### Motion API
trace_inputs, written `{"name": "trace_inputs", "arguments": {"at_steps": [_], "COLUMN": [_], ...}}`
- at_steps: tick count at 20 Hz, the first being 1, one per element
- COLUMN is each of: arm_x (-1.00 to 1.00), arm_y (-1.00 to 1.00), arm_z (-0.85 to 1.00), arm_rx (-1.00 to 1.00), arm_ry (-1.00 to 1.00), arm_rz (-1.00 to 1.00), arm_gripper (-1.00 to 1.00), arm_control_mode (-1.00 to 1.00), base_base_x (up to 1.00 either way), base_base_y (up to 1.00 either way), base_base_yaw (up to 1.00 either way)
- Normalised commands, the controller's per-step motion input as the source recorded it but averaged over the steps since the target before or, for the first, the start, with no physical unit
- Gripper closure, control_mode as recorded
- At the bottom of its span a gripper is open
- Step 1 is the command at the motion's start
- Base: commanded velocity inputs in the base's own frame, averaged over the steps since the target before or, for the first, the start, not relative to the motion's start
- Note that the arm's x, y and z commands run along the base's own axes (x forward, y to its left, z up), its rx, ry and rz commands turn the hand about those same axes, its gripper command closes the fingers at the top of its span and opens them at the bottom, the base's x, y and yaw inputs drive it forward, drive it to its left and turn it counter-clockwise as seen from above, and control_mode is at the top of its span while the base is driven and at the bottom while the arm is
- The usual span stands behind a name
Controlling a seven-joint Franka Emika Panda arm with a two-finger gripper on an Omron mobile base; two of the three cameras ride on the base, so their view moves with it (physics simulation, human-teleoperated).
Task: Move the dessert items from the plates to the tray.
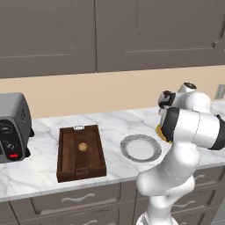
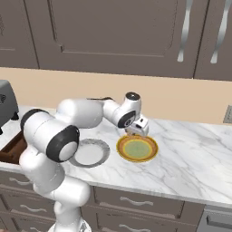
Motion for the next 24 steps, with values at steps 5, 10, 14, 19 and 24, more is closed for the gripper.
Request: {"name": "trace_inputs", "arguments": {"at_steps": [5, 10, 14, 19, 24], "arm_x": [-0.56, -0.49, -0.09, -0.31, -0.66], "arm_y": [1.00, 1.00, 1.00, 1.00, 1.00], "arm_z": [0.57, 0.47, 0.78, 0.33, -0.09], "arm_rx": [0.03, 0.00, 0.00, -0.01, -0.03], "arm_ry": [-0.06, -0.08, 0.01, 0.05, 0.00], "arm_rz": [0.14, 0.18, 0.18, 0.23, 0.24], "arm_gripper": [1.00, 1.00, 1.00, 1.00, 1.00], "arm_control_mode": [-1.00, -1.00, -1.00, -1.00, -1.00], "base_base_x": [0.00, 0.00, 0.00, 0.00, 0.00], "base_base_y": [0.00, 0.00, 0.00, 0.00, 0.00], "base_base_yaw": [0.00, 0.00, 0.00, 0.00, 0.00]}}
